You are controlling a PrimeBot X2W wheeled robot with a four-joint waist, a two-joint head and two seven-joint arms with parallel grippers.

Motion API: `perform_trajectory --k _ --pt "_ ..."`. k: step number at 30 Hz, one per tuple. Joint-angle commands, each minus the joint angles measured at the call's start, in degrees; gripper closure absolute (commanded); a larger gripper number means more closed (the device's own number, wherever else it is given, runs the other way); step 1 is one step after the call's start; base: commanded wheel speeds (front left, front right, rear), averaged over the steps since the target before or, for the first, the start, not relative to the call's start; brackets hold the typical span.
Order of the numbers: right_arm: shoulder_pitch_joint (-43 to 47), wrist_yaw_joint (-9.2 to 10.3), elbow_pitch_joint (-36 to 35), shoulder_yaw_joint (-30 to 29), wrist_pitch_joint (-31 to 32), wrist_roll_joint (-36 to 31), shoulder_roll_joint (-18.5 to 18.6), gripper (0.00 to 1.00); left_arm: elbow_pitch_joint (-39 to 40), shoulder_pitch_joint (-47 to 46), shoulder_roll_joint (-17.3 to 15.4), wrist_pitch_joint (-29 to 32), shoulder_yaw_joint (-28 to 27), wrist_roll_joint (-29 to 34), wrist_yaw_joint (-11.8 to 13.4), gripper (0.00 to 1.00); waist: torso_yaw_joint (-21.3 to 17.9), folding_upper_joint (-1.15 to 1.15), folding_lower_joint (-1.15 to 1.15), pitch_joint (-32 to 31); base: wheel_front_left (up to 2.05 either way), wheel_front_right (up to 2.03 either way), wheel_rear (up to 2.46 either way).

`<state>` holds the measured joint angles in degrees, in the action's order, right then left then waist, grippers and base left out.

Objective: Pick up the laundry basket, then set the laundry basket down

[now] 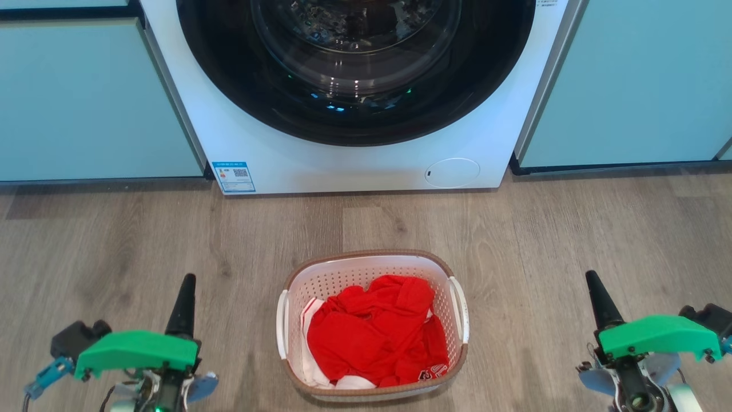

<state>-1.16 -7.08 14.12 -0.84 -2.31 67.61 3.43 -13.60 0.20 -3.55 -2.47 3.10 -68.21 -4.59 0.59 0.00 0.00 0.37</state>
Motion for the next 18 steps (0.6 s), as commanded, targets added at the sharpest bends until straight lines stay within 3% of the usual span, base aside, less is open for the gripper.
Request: perform_trajectory --k 1,18 --pt "-2.84 -0.28 -1.47 0.27 0.42 1.37 0.93 1.0 1.65 -3.4 -0.95 0.5 -1.71 -1.21 -0.53 1.0 -0.01 0.0 0.0 -0.01 0.0 0.0 0.0" --pt "-3.7 -0.34 -0.93 -1.41 3.32 12.07 0.93 1.0 0.79 -4.6 -0.91 3.39 -4.19 -11.76 -1.55 1.0 -0.26 0.0 0.0 -0.08 0.0 0.0 0.0"
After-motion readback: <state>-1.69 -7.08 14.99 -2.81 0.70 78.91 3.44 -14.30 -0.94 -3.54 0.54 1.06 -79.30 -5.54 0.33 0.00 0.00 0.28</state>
